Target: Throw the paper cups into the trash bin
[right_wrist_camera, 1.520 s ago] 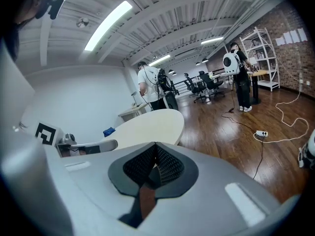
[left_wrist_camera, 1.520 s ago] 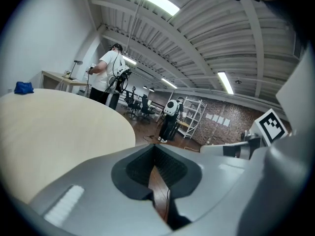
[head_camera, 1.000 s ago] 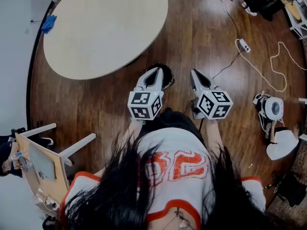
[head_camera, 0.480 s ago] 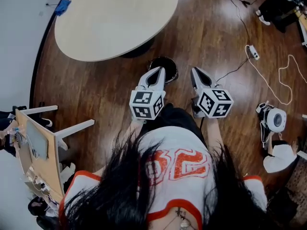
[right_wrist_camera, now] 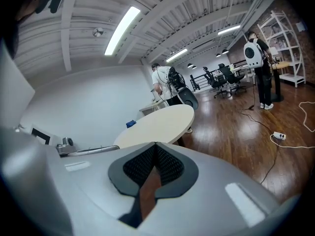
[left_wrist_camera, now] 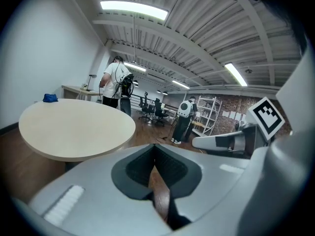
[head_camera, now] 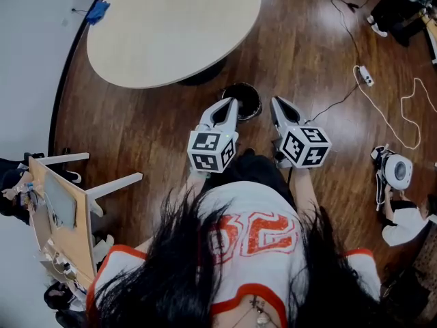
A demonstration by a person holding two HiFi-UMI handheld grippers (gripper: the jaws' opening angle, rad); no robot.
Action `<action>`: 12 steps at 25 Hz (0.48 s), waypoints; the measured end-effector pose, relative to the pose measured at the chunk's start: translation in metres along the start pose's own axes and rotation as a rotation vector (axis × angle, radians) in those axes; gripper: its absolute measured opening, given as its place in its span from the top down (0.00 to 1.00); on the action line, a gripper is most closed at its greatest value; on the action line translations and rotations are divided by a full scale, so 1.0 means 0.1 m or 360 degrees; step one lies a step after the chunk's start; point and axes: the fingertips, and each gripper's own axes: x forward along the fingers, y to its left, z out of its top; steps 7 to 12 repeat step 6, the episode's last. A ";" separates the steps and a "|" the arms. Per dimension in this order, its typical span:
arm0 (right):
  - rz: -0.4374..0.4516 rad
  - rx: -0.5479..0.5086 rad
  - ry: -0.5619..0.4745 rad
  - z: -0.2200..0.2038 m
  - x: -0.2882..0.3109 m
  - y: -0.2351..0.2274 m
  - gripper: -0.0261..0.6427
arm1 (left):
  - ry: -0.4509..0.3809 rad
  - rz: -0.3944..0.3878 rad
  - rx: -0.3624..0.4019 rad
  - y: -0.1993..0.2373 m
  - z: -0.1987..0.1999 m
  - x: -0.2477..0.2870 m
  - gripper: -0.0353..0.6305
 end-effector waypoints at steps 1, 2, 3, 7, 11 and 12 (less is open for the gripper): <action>0.0003 0.0000 0.0004 -0.01 0.00 0.03 0.96 | 0.0003 -0.0002 0.0005 0.00 0.00 -0.02 0.95; 0.0005 0.0003 0.0004 -0.02 0.00 0.06 0.96 | 0.0007 -0.0007 0.0009 0.01 0.01 -0.04 0.95; 0.0006 0.0006 0.0002 -0.03 0.00 0.09 0.96 | 0.0011 -0.0013 0.0011 0.01 0.01 -0.07 0.95; 0.0005 0.0013 -0.0006 -0.05 -0.01 0.20 0.96 | 0.0020 -0.0033 0.0020 0.04 0.00 -0.14 0.95; 0.0005 0.0013 -0.0006 -0.05 -0.01 0.20 0.96 | 0.0020 -0.0033 0.0020 0.04 0.00 -0.14 0.95; 0.0005 0.0013 -0.0006 -0.05 -0.01 0.20 0.96 | 0.0020 -0.0033 0.0020 0.04 0.00 -0.14 0.95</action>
